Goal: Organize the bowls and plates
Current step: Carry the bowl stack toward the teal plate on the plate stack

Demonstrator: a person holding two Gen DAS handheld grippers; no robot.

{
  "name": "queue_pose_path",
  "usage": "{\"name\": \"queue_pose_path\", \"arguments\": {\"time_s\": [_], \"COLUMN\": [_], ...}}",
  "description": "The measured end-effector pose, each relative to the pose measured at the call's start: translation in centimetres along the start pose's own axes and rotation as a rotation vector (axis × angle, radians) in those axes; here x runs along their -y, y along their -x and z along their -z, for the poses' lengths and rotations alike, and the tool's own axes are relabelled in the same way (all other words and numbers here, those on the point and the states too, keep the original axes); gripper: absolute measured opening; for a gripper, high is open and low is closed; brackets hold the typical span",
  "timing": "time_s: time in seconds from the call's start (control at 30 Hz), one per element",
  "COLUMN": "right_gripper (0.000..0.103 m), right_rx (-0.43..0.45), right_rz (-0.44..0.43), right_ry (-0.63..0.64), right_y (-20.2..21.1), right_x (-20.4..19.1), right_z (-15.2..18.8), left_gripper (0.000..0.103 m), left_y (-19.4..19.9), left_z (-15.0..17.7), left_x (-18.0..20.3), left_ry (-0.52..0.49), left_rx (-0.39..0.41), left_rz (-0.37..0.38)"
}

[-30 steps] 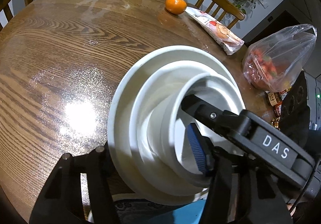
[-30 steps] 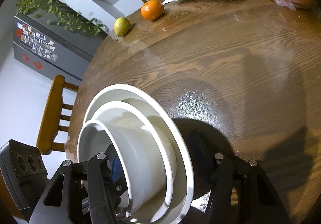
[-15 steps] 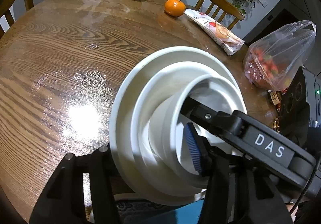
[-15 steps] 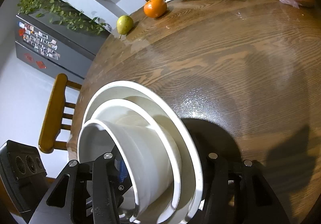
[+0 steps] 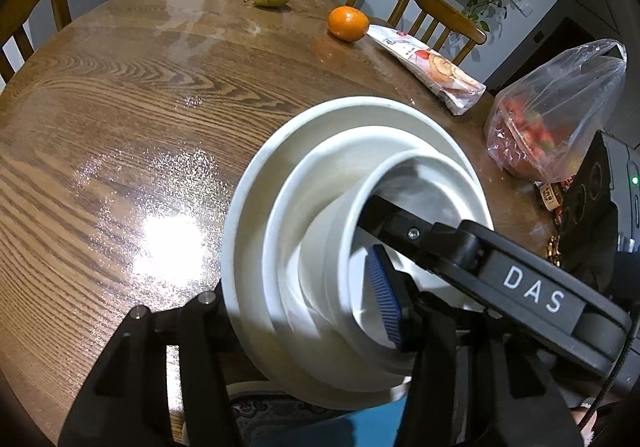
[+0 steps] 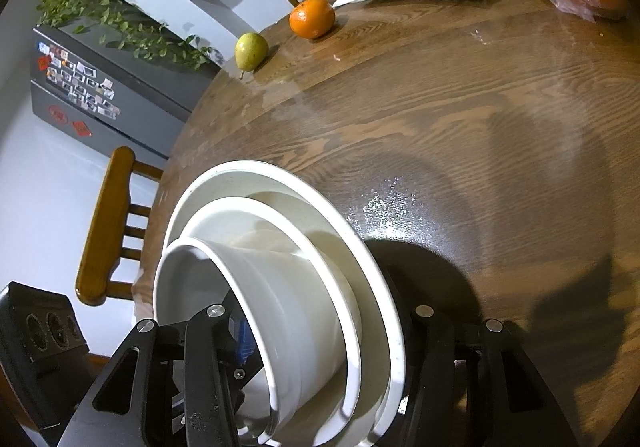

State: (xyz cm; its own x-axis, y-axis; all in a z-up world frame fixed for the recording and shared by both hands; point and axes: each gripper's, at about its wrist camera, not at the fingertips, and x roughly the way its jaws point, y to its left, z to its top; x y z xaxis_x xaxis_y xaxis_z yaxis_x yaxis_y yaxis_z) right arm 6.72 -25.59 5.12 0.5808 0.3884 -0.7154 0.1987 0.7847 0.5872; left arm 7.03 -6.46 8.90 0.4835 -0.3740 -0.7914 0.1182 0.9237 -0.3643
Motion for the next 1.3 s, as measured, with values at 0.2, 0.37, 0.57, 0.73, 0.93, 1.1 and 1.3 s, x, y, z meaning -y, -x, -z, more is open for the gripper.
{"name": "queue_pose_path", "arguments": {"time_s": [0.2,0.37,0.57,0.73,0.93,1.1,1.3], "right_gripper": [0.052,0.052,0.052,0.052,0.052,0.052,0.052], "right_rx": [0.024,0.053,0.080,0.085,0.101,0.111,0.156], "right_rz": [0.008,0.004,0.005,0.001,0.005,0.007,-0.015], "right_ry": [0.018,0.037,0.050,0.055,0.056,0.058,0.076], "right_y": [0.7,1.7,2.6,2.9,3.5,4.4,6.6], "right_x": [-0.5,-1.1,-1.6,-1.8,-1.9,-2.2,-3.1], "right_z": [0.2,0.4,0.7,0.8,1.1,1.3,1.9], "left_gripper": [0.051,0.051,0.051,0.051,0.051,0.051,0.051], "left_y": [0.7,1.5,2.3,2.6,3.0,3.8,6.3], "left_z": [0.1,0.3,0.6,0.6,0.9,1.0,1.8], "left_x": [0.0,0.2,0.4,0.5,0.8,1.1,2.0], "left_ry": [-0.007,-0.016,-0.026,-0.028,-0.040,-0.044,-0.063], "left_rx": [0.022,0.050,0.077,0.092,0.100,0.116,0.165], "left_rz": [0.009,0.020,0.033,0.033,0.043,0.056,0.055]}}
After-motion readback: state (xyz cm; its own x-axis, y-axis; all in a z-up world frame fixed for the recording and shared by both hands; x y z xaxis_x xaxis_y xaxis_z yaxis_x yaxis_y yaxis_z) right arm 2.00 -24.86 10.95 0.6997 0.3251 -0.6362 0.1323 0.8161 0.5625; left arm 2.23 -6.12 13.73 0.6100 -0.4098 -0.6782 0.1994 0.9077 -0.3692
